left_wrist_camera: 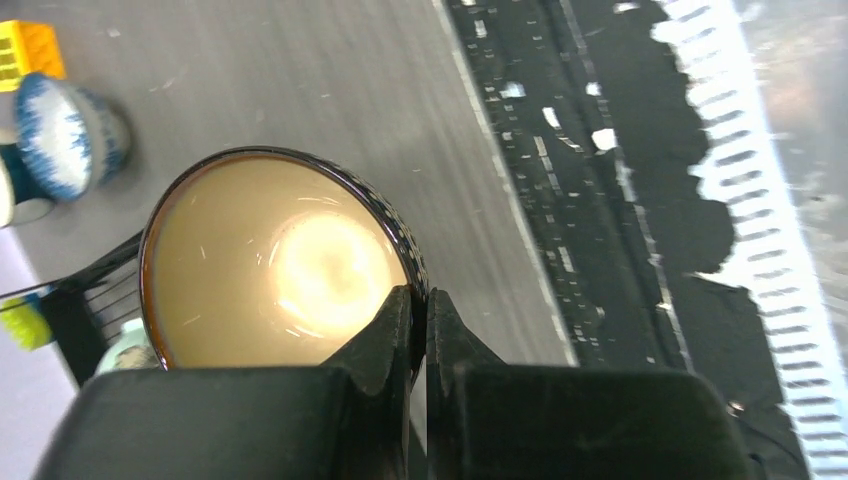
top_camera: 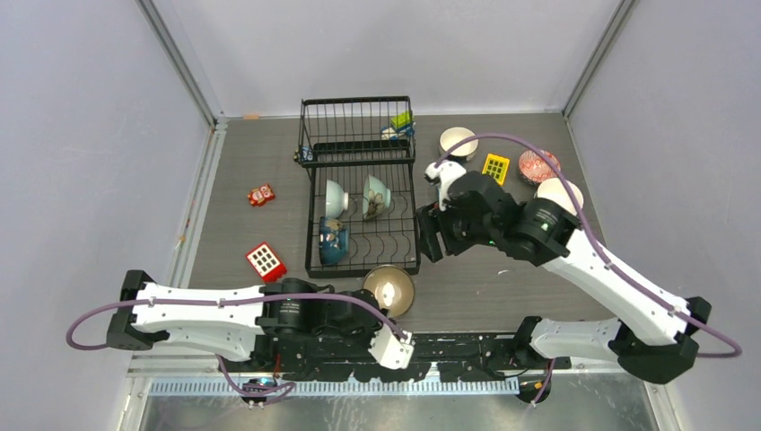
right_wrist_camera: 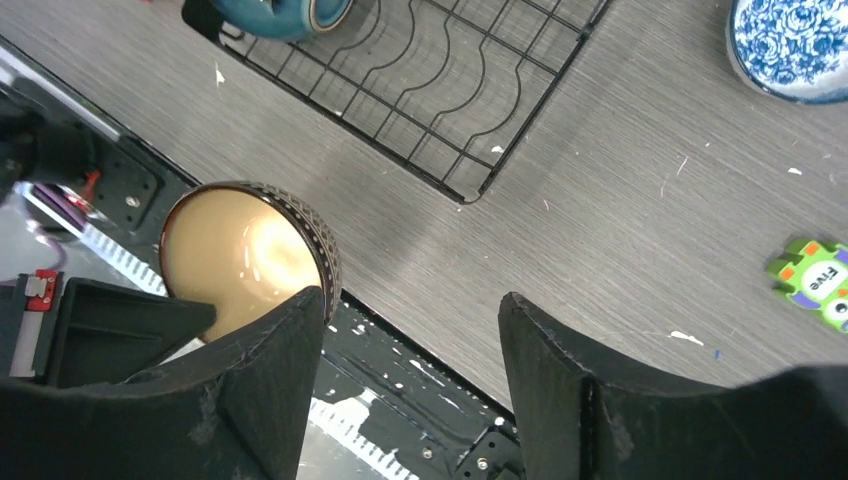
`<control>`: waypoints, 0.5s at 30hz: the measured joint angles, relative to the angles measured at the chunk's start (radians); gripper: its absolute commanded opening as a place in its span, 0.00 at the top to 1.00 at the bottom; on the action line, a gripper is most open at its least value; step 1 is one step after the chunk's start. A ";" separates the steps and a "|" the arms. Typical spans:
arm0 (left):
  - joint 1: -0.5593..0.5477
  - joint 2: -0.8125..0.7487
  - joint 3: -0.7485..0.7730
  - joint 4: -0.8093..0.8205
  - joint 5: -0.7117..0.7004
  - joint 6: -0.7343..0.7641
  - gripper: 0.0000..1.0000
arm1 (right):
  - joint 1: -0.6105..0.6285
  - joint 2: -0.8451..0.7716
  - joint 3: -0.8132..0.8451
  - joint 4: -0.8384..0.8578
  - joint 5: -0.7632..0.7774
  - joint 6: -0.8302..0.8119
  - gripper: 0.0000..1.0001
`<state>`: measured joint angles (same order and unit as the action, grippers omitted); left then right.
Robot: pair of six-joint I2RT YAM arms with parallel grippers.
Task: Unload the bowls from the dish rack
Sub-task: Pick up the bowl from the dish rack.
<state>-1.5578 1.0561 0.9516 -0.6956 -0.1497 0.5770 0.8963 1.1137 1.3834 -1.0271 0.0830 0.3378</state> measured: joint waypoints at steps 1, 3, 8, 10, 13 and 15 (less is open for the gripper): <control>0.000 0.001 0.000 -0.013 0.030 -0.008 1.00 | 0.027 0.024 0.018 -0.013 0.021 -0.005 0.33; -0.001 0.005 0.006 -0.039 0.070 -0.024 1.00 | 0.067 0.066 0.043 -0.031 0.051 -0.016 0.36; -0.001 0.014 0.031 -0.085 0.126 -0.026 1.00 | 0.143 0.159 0.077 -0.070 0.092 -0.030 0.35; -0.001 0.014 0.039 -0.089 0.135 -0.023 1.00 | 0.174 0.191 0.084 -0.079 0.100 -0.032 0.35; -0.001 0.013 0.048 -0.088 0.142 -0.019 1.00 | 0.219 0.227 0.090 -0.091 0.102 -0.032 0.35; -0.001 0.009 0.049 -0.088 0.145 -0.019 1.00 | 0.239 0.240 0.092 -0.098 0.103 -0.031 0.36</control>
<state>-1.5585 1.0653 1.0004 -0.7834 -0.0051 0.5579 1.1351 1.3540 1.4757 -1.1252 0.1860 0.3069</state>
